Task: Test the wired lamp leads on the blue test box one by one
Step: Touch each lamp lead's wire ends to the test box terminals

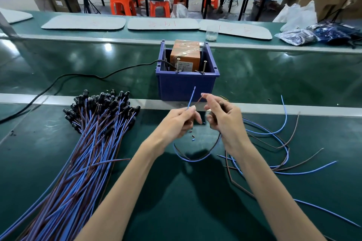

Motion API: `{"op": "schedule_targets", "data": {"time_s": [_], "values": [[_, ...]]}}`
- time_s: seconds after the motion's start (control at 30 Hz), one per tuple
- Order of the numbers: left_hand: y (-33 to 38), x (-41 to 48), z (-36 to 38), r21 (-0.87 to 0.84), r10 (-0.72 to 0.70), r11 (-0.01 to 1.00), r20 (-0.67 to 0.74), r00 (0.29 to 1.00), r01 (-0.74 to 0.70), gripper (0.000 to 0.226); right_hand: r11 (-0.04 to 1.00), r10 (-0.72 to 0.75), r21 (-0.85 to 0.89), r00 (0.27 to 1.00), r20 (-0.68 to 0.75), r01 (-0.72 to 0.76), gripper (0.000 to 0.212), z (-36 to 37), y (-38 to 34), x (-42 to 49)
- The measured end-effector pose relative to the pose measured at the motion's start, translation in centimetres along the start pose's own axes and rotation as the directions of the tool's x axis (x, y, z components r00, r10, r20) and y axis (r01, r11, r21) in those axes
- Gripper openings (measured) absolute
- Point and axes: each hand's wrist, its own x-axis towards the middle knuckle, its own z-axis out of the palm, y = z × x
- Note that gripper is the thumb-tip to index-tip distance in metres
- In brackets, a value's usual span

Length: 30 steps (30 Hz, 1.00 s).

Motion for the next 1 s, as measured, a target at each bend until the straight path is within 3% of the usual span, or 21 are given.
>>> {"op": "schedule_targets", "data": {"time_s": [0.23, 0.3, 0.37, 0.47, 0.6, 0.7, 0.8, 1.0], "values": [[0.2, -0.8, 0.0, 0.046, -0.021, 0.999, 0.169, 0.985, 0.014, 0.038, 0.999, -0.001, 0.043, 0.999, 0.043, -0.001, 0.014, 0.1, -0.2, -0.3], [0.3, -0.7, 0.1, 0.03, 0.013, 0.999, 0.128, 0.992, -0.017, 0.037, 0.999, -0.005, 0.051, 0.999, 0.046, 0.003, 0.013, 0.1, -0.3, -0.4], [0.3, -0.5, 0.4, -0.024, 0.086, 0.996, 0.019, 0.996, -0.085, 0.044, 0.998, -0.008, 0.055, 0.998, 0.058, 0.004, 0.012, 0.2, -0.3, -0.5], [0.3, -0.2, 0.9, -0.037, 0.216, 0.974, -0.148, 0.965, -0.223, 0.036, 0.995, -0.011, 0.103, 0.999, 0.045, 0.006, 0.004, 0.3, -0.5, -0.6], [-0.2, -0.1, 0.6, 0.039, 0.268, 0.963, -0.132, 0.954, -0.265, 0.035, 0.973, -0.01, 0.229, 0.999, 0.051, -0.002, 0.014, 0.2, -0.9, -0.8], [-0.1, -0.3, 0.3, 0.129, 0.306, 0.947, -0.083, 0.949, -0.294, 0.035, 0.986, -0.02, 0.169, 0.999, 0.047, 0.011, 0.006, 0.2, -1.2, -1.0], [0.0, -0.5, 0.1, 0.205, 0.31, 0.935, -0.065, 0.949, -0.291, 0.036, 0.995, -0.033, 0.094, 0.998, 0.052, 0.028, 0.017, 0.0, -1.3, -0.9], [0.0, -0.6, -1.0, 0.337, 0.28, 0.906, -0.023, 0.96, -0.257, 0.035, 1.0, 0.005, -0.011, 0.994, 0.109, -0.003, 0.012, -0.7, -1.7, -0.6]]}}
